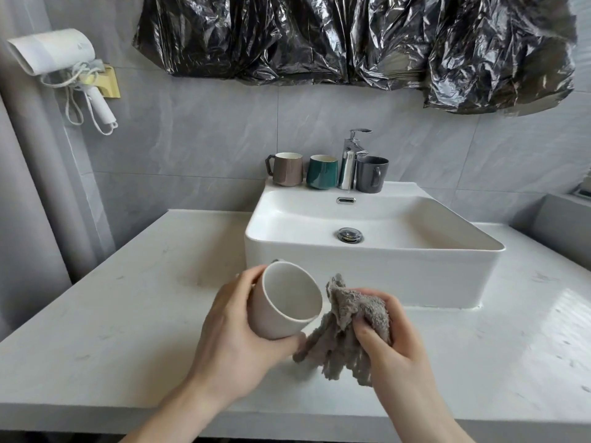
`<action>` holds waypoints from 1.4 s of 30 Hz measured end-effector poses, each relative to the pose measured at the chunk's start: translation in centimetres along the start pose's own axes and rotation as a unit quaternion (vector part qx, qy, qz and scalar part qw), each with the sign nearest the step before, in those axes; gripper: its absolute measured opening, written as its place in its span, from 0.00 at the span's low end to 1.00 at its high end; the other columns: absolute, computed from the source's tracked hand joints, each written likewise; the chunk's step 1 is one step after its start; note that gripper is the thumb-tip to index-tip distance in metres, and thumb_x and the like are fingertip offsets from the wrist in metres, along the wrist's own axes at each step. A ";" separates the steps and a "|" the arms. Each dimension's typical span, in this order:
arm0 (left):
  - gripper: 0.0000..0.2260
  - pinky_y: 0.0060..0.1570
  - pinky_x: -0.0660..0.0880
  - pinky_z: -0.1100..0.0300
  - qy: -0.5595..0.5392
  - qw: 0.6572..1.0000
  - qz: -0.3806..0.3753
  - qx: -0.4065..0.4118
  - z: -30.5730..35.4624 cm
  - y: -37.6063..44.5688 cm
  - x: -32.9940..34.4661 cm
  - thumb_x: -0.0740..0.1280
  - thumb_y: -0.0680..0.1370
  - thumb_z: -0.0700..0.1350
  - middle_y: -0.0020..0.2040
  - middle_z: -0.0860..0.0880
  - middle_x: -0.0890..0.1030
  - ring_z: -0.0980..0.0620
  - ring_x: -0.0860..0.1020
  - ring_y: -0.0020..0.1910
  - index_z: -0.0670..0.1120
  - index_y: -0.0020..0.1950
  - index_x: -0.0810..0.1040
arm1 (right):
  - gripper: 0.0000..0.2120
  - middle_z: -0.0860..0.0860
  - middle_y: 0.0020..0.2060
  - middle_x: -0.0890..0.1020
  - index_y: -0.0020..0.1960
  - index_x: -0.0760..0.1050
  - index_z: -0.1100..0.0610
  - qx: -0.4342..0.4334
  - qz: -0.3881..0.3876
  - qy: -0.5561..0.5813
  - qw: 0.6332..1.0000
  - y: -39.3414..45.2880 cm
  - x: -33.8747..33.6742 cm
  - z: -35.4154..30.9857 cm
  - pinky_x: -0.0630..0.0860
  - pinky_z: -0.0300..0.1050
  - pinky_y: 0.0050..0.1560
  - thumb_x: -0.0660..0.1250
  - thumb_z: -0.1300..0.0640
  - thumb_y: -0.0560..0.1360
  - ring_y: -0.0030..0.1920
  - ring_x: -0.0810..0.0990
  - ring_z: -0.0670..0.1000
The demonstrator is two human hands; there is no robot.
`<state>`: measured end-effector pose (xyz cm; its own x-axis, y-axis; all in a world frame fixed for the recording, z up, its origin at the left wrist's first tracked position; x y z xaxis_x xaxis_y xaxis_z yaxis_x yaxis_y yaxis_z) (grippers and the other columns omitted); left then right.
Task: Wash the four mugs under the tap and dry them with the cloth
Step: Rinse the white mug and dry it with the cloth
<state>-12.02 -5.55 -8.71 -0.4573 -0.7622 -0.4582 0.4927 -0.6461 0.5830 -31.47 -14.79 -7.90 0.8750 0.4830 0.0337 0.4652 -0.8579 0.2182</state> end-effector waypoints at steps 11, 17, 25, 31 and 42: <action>0.36 0.50 0.77 0.69 -0.108 0.993 -0.036 -0.039 0.0 0.8 -0.3 0.88 0.59 0.44 0.57 0.61 0.85 0.59 0.81 0.56 0.57 0.63 0.78 | 0.27 0.39 0.55 0.82 0.51 0.81 0.42 -0.111 0.047 -0.310 0.943 2.9 -9.2 -0.4 0.76 0.31 0.47 0.68 0.76 0.71 0.52 0.83 0.42; 0.36 0.54 0.78 0.61 -0.145 0.988 -0.041 -0.024 1.8 2.7 -0.2 0.88 0.59 0.44 0.58 0.58 0.85 0.57 0.82 0.56 0.56 0.63 0.78 | 0.18 0.33 0.59 0.75 0.54 0.77 0.39 -0.039 0.010 -0.526 0.849 5.7 -13.2 4.0 0.73 0.43 0.58 0.69 0.58 0.70 0.59 0.77 0.49; 0.41 0.59 0.80 0.47 -0.167 0.983 -0.070 -0.008 3.4 4.4 0.7 0.88 0.55 0.52 0.59 0.58 0.85 0.52 0.83 0.58 0.60 0.66 0.77 | 0.27 0.31 0.73 0.64 0.74 0.63 0.31 0.047 -0.022 -0.622 0.782 6.2 -14.5 5.6 0.62 0.48 0.73 0.59 0.35 0.76 0.76 0.64 0.44; 0.39 0.55 0.80 0.52 -0.164 0.983 -0.085 -0.005 4.4 5.9 1.6 0.89 0.58 0.48 0.57 0.59 0.85 0.54 0.82 0.56 0.60 0.65 0.78 | 0.26 0.35 0.75 0.64 0.75 0.62 0.33 0.087 0.010 -0.663 0.743 7.4 -19.2 5.3 0.67 0.48 0.68 0.58 0.45 0.78 0.75 0.67 0.48; 0.36 0.49 0.79 0.65 -0.185 0.979 -0.089 0.018 6.8 8.5 2.6 0.89 0.59 0.44 0.56 0.59 0.86 0.56 0.82 0.54 0.57 0.62 0.80 | 0.29 0.55 0.71 0.75 0.74 0.73 0.50 0.130 0.200 -0.518 0.821 12.5 -28.0 5.1 0.70 0.49 0.71 0.70 0.59 0.74 0.70 0.75 0.58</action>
<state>-14.05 -12.79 -0.40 -0.7736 -0.5661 -0.2849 0.3570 -0.7607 0.5420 -49.49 -39.96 -11.08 0.5468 -0.1399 -0.8255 0.0069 -0.9852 0.1715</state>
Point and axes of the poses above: each hand's wrist, its own y-axis towards the middle knuckle, its own x-axis out of the palm, z = x × y, the point moved 4 cm from there along y, towards the middle knuckle
